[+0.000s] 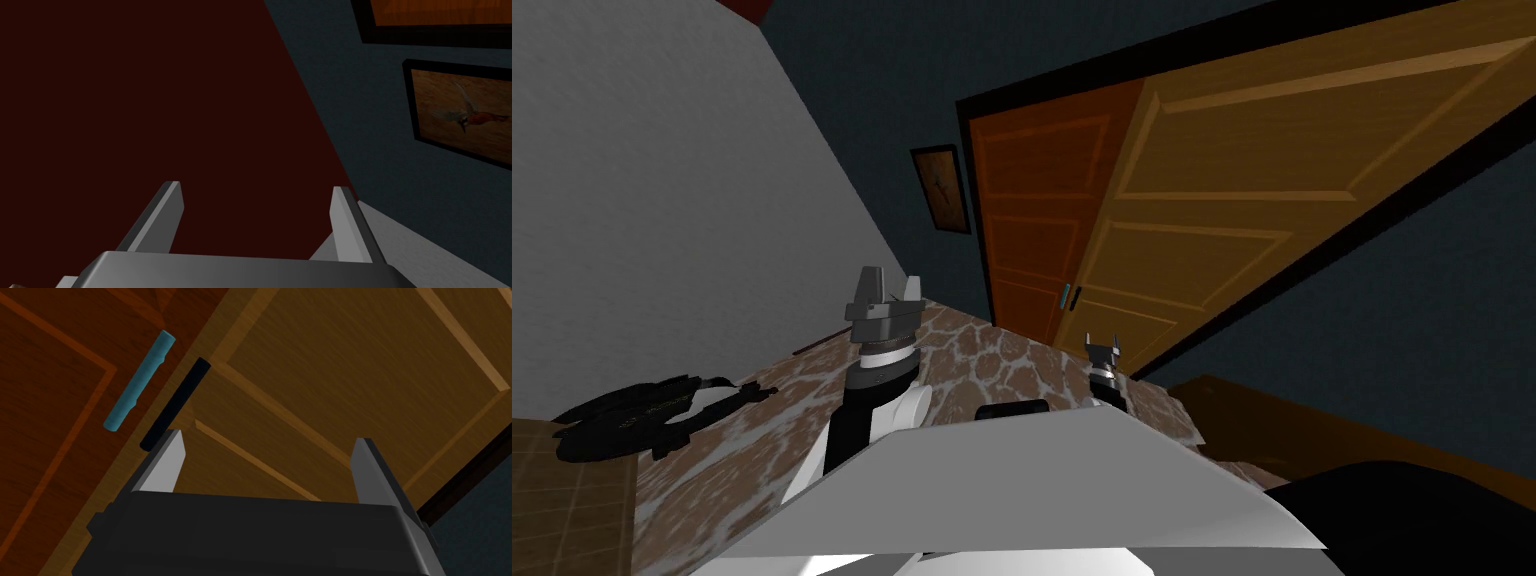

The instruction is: Pull the door open

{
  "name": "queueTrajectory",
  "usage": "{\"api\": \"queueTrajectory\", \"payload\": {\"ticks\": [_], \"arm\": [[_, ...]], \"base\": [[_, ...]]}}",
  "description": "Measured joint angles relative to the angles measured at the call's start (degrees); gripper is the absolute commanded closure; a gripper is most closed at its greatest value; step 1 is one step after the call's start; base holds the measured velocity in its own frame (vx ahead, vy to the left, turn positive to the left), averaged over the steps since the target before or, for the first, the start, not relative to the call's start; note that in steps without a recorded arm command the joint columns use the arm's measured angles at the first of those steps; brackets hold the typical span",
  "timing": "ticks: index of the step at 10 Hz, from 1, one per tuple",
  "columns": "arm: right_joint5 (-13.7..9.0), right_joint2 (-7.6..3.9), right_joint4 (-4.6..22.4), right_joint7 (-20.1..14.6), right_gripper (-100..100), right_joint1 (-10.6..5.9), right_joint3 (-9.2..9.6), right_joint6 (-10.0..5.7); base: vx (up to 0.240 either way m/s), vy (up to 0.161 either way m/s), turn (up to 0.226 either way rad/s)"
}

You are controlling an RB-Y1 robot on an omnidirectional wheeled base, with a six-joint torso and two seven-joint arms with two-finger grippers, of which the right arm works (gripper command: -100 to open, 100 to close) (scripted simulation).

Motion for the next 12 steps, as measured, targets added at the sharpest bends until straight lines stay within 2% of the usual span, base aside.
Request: {"api": "queueTrajectory", "payload": {"ticks": [2, 3, 6, 12], "arm": [[-1.81, 0.35, 1.72, -2.21, -100, -0.37, -0.09, -0.21], [-2.57, 0.44, 3.48, -3.47, -100, -0.59, 0.06, -0.94], [-5.35, 0.09, 6.31, -7.64, -100, -0.33, -0.17, -1.98], [-10.18, 0.52, 12.58, -14.67, -100, -0.92, -0.24, -4.19]], "base": [[0.094, -0.053, 0.154], [0.088, -0.049, 0.152], [0.075, -0.055, 0.128], [0.081, -0.061, 0.128]]}}
